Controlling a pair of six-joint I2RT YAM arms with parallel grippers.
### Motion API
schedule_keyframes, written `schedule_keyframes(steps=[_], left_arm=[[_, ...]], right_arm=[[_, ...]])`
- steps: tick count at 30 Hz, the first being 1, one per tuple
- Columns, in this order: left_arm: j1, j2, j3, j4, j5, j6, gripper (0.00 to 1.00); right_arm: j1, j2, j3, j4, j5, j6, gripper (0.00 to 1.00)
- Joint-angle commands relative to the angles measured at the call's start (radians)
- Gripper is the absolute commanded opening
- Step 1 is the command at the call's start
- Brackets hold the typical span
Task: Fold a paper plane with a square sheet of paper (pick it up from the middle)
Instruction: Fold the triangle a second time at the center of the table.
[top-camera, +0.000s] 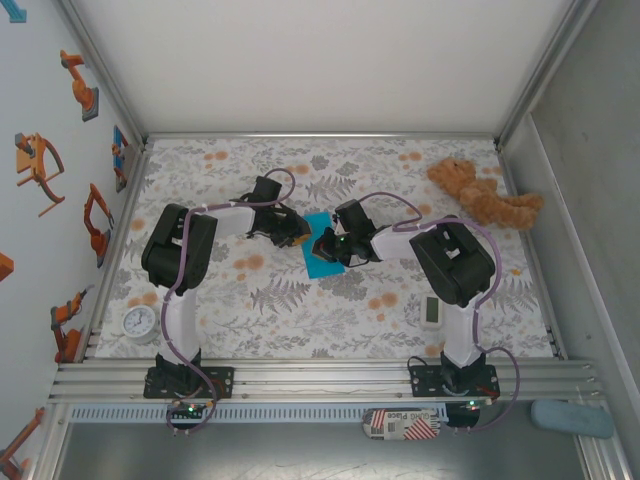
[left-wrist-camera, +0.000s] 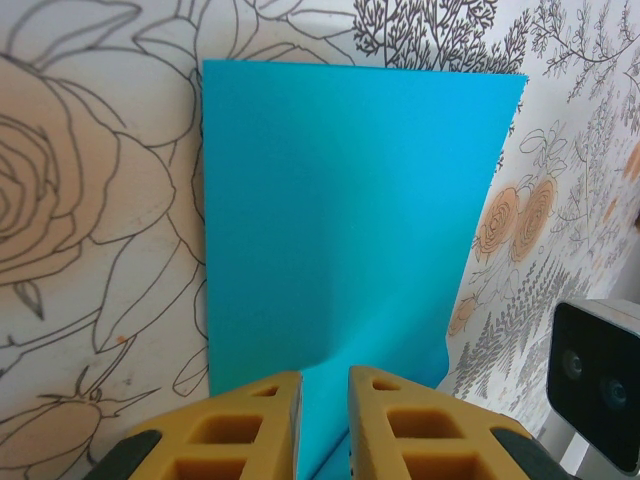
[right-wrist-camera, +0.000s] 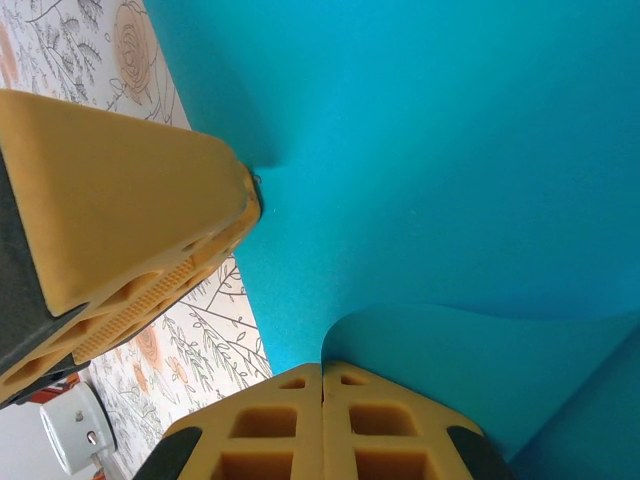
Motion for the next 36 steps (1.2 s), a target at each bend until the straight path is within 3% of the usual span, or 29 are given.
schedule_keyframes(steps=[1,9,15,20,26,30,36], left_arm=[[-0.005,0.024,-0.016,-0.07,-0.034,0.011,0.21],[-0.001,-0.011,0.016,-0.083,-0.026,0.01,0.22],[0.03,-0.091,0.034,-0.102,-0.071,0.009,0.24],[0.077,-0.15,-0.005,-0.118,-0.13,0.008,0.26],[0.097,-0.22,-0.073,-0.101,-0.154,-0.001,0.27],[0.092,-0.251,-0.121,-0.045,-0.123,-0.019,0.26],[0.023,-0.238,-0.136,0.003,-0.08,-0.014,0.17]], right_arm=[[0.009,0.021,0.014,-0.017,0.028,0.011,0.0],[0.009,0.027,0.013,-0.031,0.024,0.009,0.0],[0.009,0.027,0.019,-0.039,0.02,0.016,0.14],[0.009,0.027,0.03,-0.041,0.015,0.021,0.31],[0.009,0.018,0.034,-0.049,0.018,0.018,0.4],[0.009,0.012,0.029,-0.054,0.029,0.012,0.36],[0.009,0.016,0.023,-0.069,0.038,0.006,0.09]])
